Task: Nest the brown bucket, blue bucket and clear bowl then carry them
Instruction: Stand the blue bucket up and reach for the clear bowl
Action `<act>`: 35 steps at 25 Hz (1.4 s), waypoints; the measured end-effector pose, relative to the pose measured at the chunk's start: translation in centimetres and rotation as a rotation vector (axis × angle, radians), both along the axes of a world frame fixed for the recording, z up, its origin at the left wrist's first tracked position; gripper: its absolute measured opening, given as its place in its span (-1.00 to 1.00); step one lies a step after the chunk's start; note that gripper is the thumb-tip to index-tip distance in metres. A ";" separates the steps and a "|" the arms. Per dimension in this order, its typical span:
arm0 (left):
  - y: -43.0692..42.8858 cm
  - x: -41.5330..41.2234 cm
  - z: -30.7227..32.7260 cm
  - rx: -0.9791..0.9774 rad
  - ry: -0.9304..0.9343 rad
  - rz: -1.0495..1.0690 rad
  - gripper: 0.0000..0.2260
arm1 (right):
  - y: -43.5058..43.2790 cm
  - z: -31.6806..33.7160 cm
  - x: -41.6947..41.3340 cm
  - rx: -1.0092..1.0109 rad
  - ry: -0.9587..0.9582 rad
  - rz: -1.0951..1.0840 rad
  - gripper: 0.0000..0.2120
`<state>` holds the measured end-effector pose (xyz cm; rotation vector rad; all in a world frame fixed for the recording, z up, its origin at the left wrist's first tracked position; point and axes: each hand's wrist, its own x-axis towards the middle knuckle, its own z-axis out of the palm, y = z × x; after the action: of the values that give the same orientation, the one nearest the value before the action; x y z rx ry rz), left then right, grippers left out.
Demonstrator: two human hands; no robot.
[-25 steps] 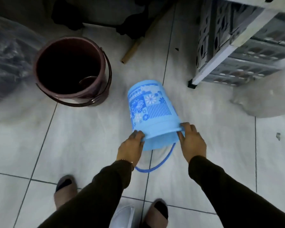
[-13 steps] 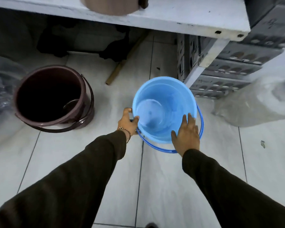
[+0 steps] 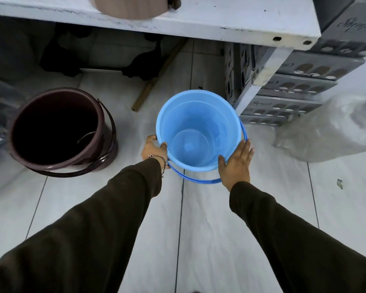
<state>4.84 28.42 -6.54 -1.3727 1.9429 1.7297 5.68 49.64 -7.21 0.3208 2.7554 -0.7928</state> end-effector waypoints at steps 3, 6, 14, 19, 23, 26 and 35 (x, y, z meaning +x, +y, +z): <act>-0.6 -0.8 0.0 -0.053 -0.028 -0.028 -0.73 | -0.4 -0.6 -1.4 -0.245 -0.090 -0.128 -0.22; -0.7 -1.4 0.2 -0.113 -0.046 -0.134 -0.70 | 0.3 -1.2 -2.8 -0.387 -0.145 -0.170 -0.30; -1.5 5.1 3.3 -0.734 0.030 -0.766 -0.39 | 0.3 2.9 0.6 0.093 0.037 0.021 -0.26; -2.9 10.6 8.1 -1.005 0.078 -1.000 -0.41 | -0.9 7.4 4.7 0.237 0.052 0.339 -0.28; -4.0 16.1 11.1 -1.074 0.051 -1.112 -0.42 | -2.4 10.3 9.5 0.215 0.025 0.431 -0.29; -4.8 21.1 12.1 -1.080 0.048 -1.260 -0.42 | -3.2 11.0 13.9 0.198 -0.060 0.455 -0.29; -5.0 42.0 3.7 -0.829 -0.028 -1.856 -0.45 | -3.6 1.2 37.0 0.113 -0.520 0.446 -0.28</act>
<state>46.79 23.39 -2.83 0.5803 2.3483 -0.0082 42.64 46.00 -6.01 -0.0670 2.2540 -0.3709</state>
